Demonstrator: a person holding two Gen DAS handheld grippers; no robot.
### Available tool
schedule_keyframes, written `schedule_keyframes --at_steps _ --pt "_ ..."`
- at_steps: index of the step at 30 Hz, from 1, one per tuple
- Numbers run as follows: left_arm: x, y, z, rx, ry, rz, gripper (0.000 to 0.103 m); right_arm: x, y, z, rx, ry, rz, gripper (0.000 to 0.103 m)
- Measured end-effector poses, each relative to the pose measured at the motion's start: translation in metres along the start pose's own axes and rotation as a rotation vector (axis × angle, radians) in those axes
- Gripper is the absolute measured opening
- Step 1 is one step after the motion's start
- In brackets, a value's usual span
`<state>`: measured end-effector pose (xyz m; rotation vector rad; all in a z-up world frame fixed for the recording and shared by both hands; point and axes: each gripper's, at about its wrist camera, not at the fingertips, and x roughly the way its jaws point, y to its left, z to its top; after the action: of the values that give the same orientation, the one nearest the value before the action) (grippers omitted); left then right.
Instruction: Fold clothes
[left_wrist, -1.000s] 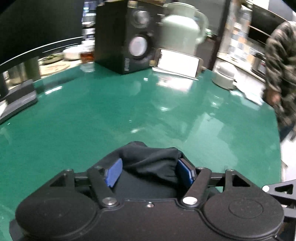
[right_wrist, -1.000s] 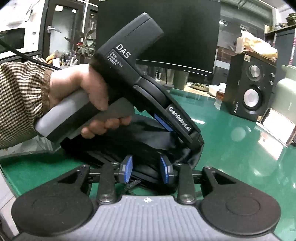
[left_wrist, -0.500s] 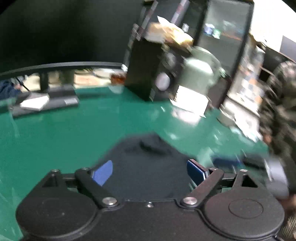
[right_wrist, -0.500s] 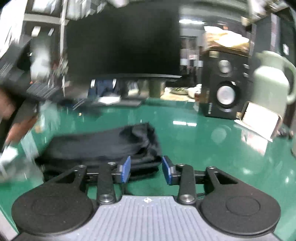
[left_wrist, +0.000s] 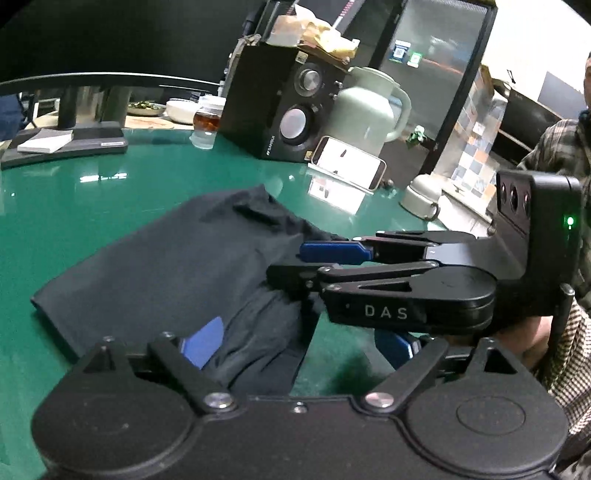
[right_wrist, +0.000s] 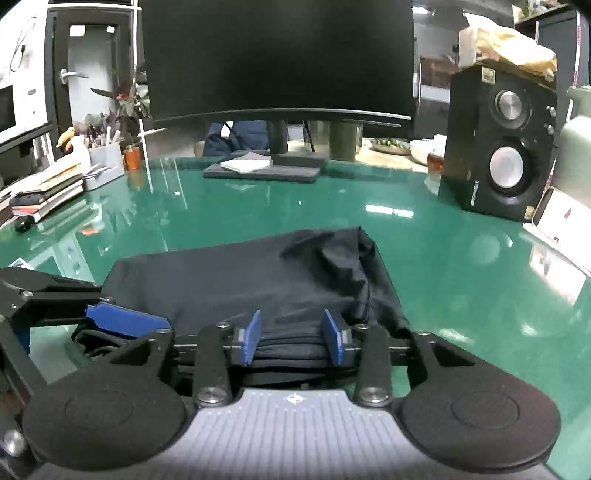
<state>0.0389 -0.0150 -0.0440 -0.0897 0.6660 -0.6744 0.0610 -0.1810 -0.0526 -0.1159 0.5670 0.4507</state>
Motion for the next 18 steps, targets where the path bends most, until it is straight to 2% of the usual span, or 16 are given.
schedule_keyframes --at_steps 1,4,7,18 --pt "0.001 -0.003 0.0 0.016 0.0 0.009 0.09 0.004 0.001 -0.003 -0.002 -0.002 0.005 0.056" --pt "-0.001 -0.009 -0.003 0.047 -0.003 0.026 0.09 0.014 0.009 -0.012 -0.02 -0.006 0.008 0.066" --pt "-0.003 -0.008 -0.005 0.05 -0.006 0.021 0.091 0.023 0.014 -0.017 -0.037 0.002 0.006 0.072" --pt "-0.005 -0.005 -0.008 0.027 -0.021 0.002 0.093 0.033 0.012 -0.022 0.0 -0.003 0.036 0.081"
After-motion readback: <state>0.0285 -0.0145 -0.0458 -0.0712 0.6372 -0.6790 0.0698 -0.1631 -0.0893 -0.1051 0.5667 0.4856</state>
